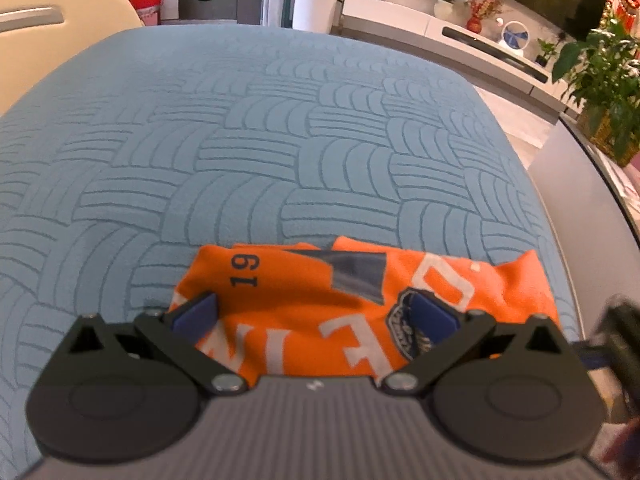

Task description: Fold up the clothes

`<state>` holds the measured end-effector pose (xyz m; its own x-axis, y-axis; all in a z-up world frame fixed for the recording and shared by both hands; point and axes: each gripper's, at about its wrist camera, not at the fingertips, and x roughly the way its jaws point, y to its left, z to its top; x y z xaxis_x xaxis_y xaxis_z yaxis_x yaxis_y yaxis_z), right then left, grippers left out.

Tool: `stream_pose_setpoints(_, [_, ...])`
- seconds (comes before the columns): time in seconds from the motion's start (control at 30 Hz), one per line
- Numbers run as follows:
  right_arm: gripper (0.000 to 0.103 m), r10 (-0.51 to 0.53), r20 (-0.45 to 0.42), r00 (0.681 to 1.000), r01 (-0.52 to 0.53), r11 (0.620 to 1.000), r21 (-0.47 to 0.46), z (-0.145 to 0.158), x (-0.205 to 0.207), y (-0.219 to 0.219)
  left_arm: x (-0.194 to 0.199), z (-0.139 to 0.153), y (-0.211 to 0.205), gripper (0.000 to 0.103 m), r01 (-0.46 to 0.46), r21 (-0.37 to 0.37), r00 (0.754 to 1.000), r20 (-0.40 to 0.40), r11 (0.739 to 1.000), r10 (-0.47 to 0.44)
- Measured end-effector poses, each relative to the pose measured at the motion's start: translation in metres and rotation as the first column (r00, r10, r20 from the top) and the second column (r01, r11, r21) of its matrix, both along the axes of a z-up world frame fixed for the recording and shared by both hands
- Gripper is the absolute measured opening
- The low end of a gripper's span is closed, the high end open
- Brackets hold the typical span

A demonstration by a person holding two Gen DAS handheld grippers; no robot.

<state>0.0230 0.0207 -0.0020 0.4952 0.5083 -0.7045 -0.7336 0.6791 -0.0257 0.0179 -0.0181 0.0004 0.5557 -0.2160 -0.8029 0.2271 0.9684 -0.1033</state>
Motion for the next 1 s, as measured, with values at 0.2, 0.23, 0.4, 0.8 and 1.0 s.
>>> stream_pose_setpoints(0.2, [0.103,0.013,-0.005,1.0,-0.013,1.0,0.021,0.0,-0.002,-0.001,-0.053,0.024,0.02,0.103,-0.037,0.02,0.999,-0.028,0.999,0.037])
stream_pose_setpoints(0.23, [0.103,0.015,-0.004,1.0,-0.015,1.0,0.022,0.0,-0.002,-0.001,-0.066,0.025,0.026,0.103,-0.032,0.018,0.999,-0.032,0.999,0.033])
stream_pose_setpoints(0.4, [0.103,0.024,-0.002,1.0,-0.024,0.999,0.021,0.002,-0.005,0.0,-0.103,0.007,0.045,0.103,0.046,-0.037,0.998,0.05,0.998,-0.044])
stream_pose_setpoints(0.8, [0.103,-0.024,0.015,1.0,0.024,0.999,-0.021,0.018,-0.003,0.007,-0.099,0.007,0.045,0.103,0.029,-0.062,0.999,0.025,0.998,-0.027])
stream_pose_setpoints(1.0, [0.103,-0.029,-0.009,1.0,0.029,0.999,-0.015,0.003,0.006,0.011,-0.099,0.004,0.043,0.103,0.017,-0.044,0.999,0.035,0.999,-0.015])
